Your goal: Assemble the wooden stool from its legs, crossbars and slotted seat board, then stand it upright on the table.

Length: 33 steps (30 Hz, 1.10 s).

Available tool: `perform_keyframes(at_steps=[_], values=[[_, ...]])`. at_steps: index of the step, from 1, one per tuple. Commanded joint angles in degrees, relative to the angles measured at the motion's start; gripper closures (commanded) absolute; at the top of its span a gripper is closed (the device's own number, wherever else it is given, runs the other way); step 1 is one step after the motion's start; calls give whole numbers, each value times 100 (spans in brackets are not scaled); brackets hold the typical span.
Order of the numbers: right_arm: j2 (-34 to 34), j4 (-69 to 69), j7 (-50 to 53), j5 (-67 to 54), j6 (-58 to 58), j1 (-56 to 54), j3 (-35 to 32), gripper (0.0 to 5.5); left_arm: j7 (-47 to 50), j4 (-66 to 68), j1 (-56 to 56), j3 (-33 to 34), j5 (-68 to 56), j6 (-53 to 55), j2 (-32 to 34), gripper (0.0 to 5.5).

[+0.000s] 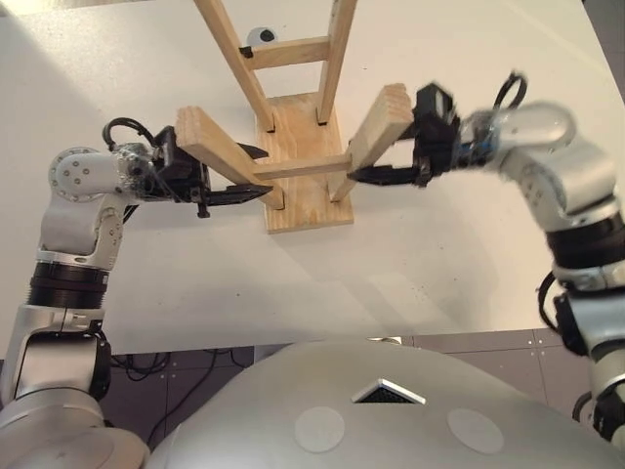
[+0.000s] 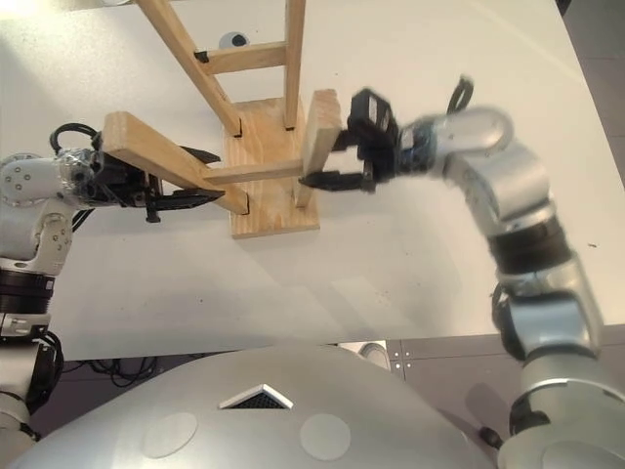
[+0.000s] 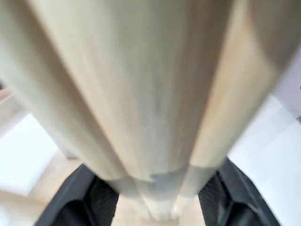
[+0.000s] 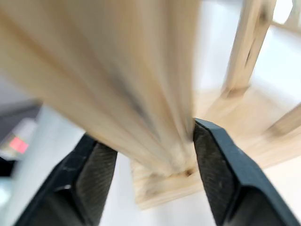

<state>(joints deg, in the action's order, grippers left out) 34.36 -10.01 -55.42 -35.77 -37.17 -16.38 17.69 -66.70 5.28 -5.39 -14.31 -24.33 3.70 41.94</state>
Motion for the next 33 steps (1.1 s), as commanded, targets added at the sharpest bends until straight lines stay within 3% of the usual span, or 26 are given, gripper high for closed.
perform_keyframes(at_steps=[1, 4, 7, 11, 14, 16, 18, 24, 26, 29, 33], values=[[1067, -443, 79, 368, -256, 191, -738, 210, 318, -532, 86, -87, 262, 607, -61, 247], [2091, -623, -358, 938, 44, 1096, -731, 155, 652, -1034, 143, -113, 391, 1067, -177, 197], [2445, -583, -227, 1492, 342, 1774, -751, 149, 1027, -1451, 122, -163, 402, 1506, -436, 153], [2000, -1046, -219, 801, 10, 2146, -1232, 149, 1623, -1699, -44, -356, 465, 1878, -1142, 88], [1310, -1632, -15, -469, -401, 2339, -1736, 149, 2123, -1472, -546, -947, 796, 1954, -2161, 40], [1027, -1740, 269, -554, -430, 2338, -1728, 149, 2375, -1300, -744, -1119, 923, 1912, -2643, 13], [1023, -1627, 587, 354, 71, 2327, -1275, 149, 2370, -1209, -671, -1066, 1031, 1845, -2558, 13], [23, -1450, 1546, 1578, 1434, 2719, -645, 149, 771, -1427, 287, -89, 616, 1806, -386, 13], [-402, -1289, 1891, 1817, 1799, 2759, -540, 149, 380, -1004, 271, 124, 694, 1467, 24, 13], [-989, -913, 2328, 2037, 2314, 2636, -576, 149, 446, 226, -372, 321, 1065, 643, -59, 13], [-1296, -560, 2366, 2215, 2627, 2449, -437, 217, 780, 2175, -1785, 489, 1300, -387, -872, 10]])
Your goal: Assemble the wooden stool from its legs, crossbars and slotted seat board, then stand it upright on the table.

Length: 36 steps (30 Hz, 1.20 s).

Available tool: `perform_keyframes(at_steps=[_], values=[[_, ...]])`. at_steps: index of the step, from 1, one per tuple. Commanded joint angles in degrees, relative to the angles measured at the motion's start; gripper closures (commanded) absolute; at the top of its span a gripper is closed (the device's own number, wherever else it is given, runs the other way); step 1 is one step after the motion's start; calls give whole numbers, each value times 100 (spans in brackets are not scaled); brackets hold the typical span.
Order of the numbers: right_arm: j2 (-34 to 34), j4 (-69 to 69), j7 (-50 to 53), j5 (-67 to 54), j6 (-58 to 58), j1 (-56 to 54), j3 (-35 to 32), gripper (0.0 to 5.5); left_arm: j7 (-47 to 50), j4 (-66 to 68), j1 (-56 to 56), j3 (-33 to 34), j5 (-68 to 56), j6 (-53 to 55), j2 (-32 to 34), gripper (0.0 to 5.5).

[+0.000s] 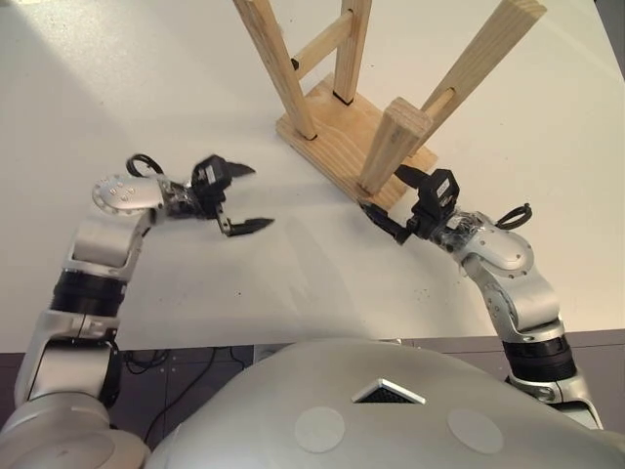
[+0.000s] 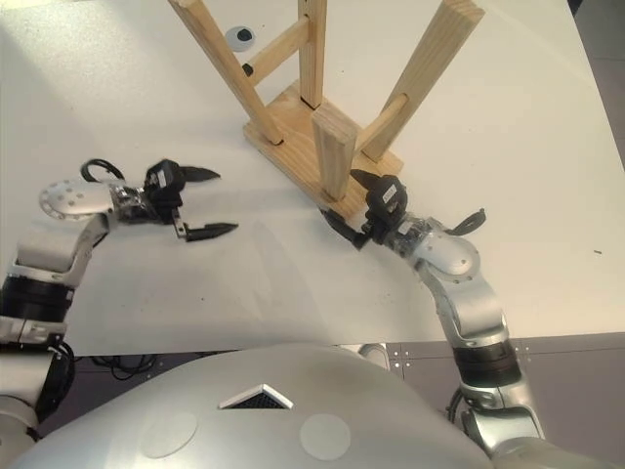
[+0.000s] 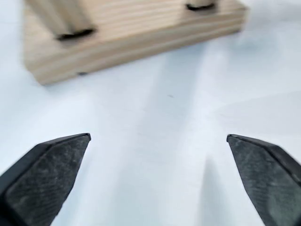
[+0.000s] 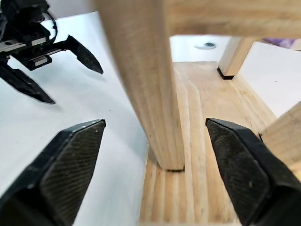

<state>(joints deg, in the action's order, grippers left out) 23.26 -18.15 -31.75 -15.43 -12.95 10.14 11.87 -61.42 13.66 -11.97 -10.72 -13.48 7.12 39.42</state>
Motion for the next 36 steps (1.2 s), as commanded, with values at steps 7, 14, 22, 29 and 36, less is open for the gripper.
perform_keyframes(at_steps=[7, 14, 22, 29, 36], values=[[-274, 668, -427, 94, 374, -459, 271, 333, -420, 3266, -2363, 286, 91, -2212, -1698, 10], [-154, 1084, -544, -7, 322, -721, -270, 420, -2265, 1695, -963, -132, -192, -1825, -1019, 10], [555, 618, -1948, -1364, -917, -694, -961, 417, -2232, -930, 466, -134, -501, -1544, -54, 116], [1385, -13, -1805, -3696, -4542, -1096, -1692, 416, -2177, -2985, 1180, 114, -2786, 2313, 1295, 204], [950, 975, -597, -4859, -7458, -2071, -2161, 424, -1533, -2240, 348, 502, -4428, 5102, 1153, 314]])
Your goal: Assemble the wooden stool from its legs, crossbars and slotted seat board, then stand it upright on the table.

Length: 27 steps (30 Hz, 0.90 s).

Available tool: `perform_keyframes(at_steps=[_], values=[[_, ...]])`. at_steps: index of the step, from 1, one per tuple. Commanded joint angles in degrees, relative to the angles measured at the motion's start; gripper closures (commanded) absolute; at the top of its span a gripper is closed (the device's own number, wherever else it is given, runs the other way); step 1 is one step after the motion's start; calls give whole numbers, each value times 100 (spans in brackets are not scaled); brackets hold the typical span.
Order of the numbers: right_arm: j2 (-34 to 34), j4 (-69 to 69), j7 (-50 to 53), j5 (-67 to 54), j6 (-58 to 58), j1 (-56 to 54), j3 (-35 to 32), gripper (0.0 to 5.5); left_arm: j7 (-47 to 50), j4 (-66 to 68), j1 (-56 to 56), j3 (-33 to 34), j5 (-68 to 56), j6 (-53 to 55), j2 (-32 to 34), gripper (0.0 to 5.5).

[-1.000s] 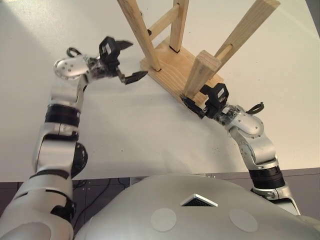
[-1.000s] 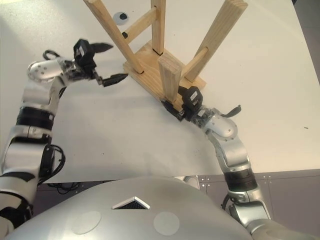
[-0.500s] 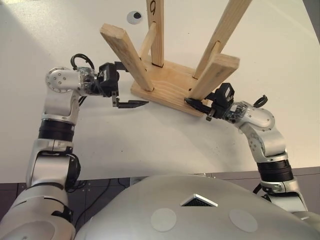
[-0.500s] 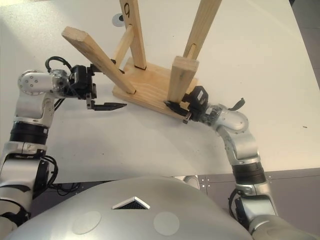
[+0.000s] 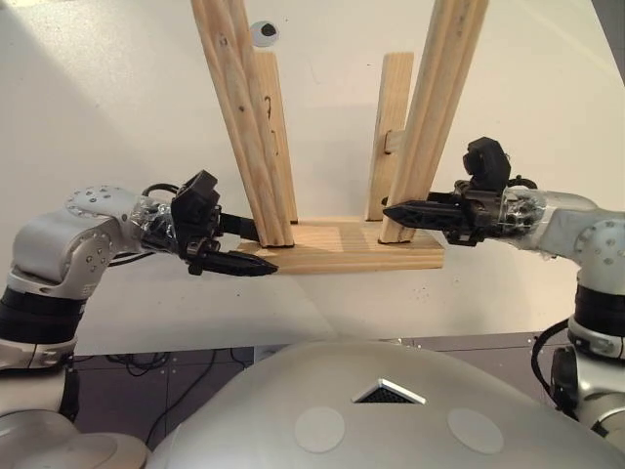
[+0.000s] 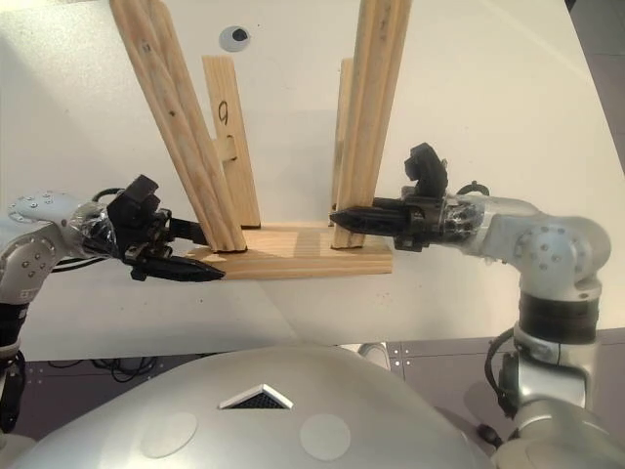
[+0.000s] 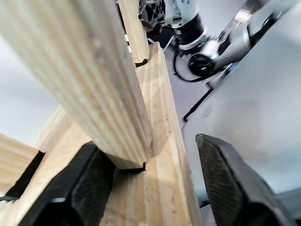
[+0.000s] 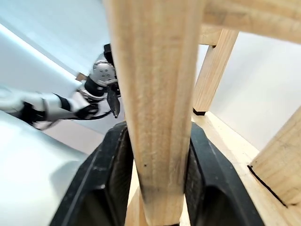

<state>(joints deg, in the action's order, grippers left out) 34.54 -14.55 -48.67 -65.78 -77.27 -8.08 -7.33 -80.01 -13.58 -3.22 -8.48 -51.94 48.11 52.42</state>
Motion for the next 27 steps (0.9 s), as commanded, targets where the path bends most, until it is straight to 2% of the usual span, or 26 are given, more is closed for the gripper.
perform_keyframes(at_steps=[1, 3, 5, 6, 9, 13, 17, 22, 23, 24, 25, 27], values=[[-339, 750, 1314, 189, -1162, -311, -299, 424, 448, 653, -640, 331, -702, 1280, -242, 323], [-639, 1068, 1712, 330, -1243, -443, -421, 424, 753, 978, -792, 415, -792, 1702, -429, 351], [-868, 1291, 1885, 238, -1387, -607, -699, 367, 953, 1394, -978, 463, -677, 1903, -548, 358], [-937, 1404, 1948, 148, -1452, -696, -838, 350, 1035, 1589, -1095, 563, -725, 2049, -597, 324], [-1051, 2158, 2206, 139, -1506, -1127, -1303, 293, 1172, 2265, -1491, 910, -963, 2561, -771, 280], [-1031, 2816, 2392, 229, -1468, -1511, -1741, 218, 1288, 3065, -1816, 1200, -819, 2699, -953, 219], [-680, 3307, 2135, 153, -1490, -1661, -2169, 147, 1254, 3268, -1655, 1356, -560, 2525, -882, 153], [-261, 3444, 1536, 90, -1430, -1509, -2223, 60, 1175, 3186, -1527, 1452, -351, 2292, -940, 77], [-138, 3368, 1400, 163, -1331, -1416, -2193, 40, 1203, 3113, -1519, 1457, -290, 2170, -971, 57], [154, 3090, 1016, 303, -1035, -1127, -2040, 24, 1187, 2874, -1390, 1350, 27, 1599, -993, 43], [483, 2740, 493, 541, -558, -758, -1802, 10, 1129, 2632, -1215, 1209, 397, 957, -982, 21], [1212, 2090, -867, 1397, 963, 167, -1146, 10, 774, 2187, -738, 850, 1350, -760, -889, 13]])
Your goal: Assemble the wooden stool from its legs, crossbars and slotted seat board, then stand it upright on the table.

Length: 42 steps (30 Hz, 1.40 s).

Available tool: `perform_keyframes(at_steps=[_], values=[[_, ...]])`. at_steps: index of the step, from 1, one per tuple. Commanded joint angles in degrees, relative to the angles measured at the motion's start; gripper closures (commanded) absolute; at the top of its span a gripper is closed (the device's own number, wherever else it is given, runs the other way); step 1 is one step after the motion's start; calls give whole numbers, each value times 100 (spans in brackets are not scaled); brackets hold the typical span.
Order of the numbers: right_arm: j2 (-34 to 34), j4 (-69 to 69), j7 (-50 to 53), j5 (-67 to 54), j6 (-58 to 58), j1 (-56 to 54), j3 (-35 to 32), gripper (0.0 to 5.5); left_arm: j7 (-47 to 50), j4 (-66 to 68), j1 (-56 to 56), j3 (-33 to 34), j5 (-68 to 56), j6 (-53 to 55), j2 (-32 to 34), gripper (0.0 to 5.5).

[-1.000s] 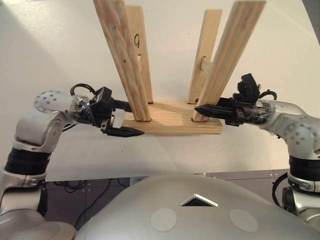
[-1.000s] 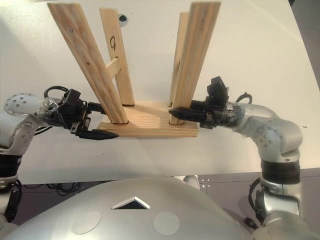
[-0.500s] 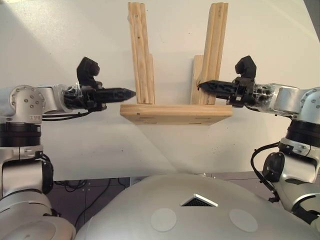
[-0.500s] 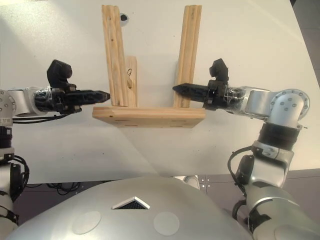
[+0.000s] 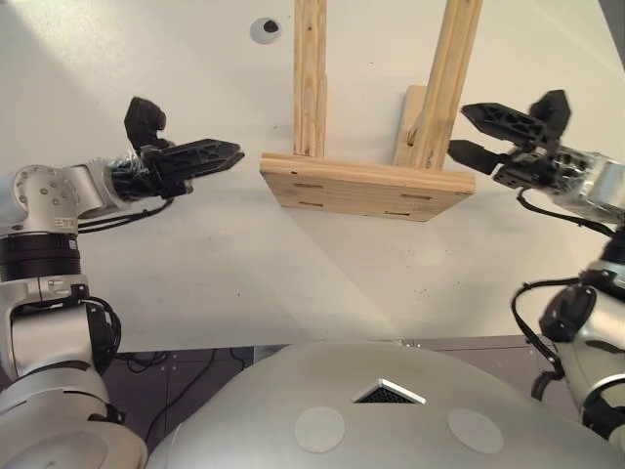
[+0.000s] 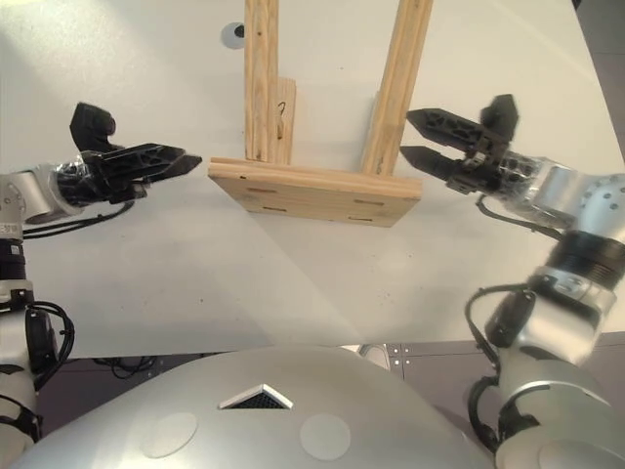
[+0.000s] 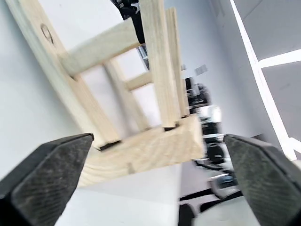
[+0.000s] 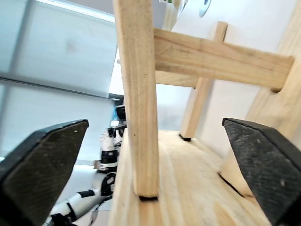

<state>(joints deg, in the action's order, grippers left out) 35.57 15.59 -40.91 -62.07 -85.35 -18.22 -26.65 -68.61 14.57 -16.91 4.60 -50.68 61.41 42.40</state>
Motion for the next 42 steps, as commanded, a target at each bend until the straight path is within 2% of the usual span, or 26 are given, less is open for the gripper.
perform_keyframes(at_steps=[1, 4, 9, 15, 17, 20, 31, 37, 39, 40, 41, 42], values=[[1430, -1067, -2237, 1536, 2628, 1652, 1061, 10, -605, -739, 885, -633, 1752, -3139, 164, 13], [1788, -1140, -3157, 2752, 4828, 2432, 1528, 10, -952, -718, 1278, -853, 2642, -5220, 112, 13], [1228, -1415, -3257, 4050, 7640, 2542, 2038, 10, -744, -398, 1109, -917, 3031, -6548, -376, 13], [720, -1681, -3045, 4490, 8867, 2504, 2595, 10, -718, -139, 915, -1168, 3257, -7290, -797, 13], [571, -1730, -2989, 4475, 8918, 2440, 2726, 10, -733, -101, 866, -1240, 3289, -7410, -913, 13], [421, -1730, -2894, 4461, 8936, 2348, 2879, 49, -777, -25, 762, -1280, 3296, -7569, -1010, 50], [327, -1743, -2617, 4144, 8425, 2281, 2828, 249, -932, 540, 393, -1258, 3514, -8185, -956, 236], [328, -1787, -2587, 3926, 8019, 2198, 2782, 349, -1099, 502, 369, -1358, 3434, -8072, -963, 326], [286, -1844, -2498, 3744, 7685, 2151, 2728, 376, -1181, 322, 420, -1383, 3280, -7728, -944, 358], [243, -1943, -2361, 3464, 7235, 2077, 2624, 376, -1254, -34, 516, -1402, 2939, -6943, -829, 380], [207, -2029, -2247, 3226, 6840, 1995, 2528, 376, -1300, -403, 599, -1417, 2533, -5993, -670, 388], [271, -2293, -1848, 2390, 5693, 1698, 2211, 376, -1363, -1230, 658, -1396, 1261, -4000, -58, 391]])
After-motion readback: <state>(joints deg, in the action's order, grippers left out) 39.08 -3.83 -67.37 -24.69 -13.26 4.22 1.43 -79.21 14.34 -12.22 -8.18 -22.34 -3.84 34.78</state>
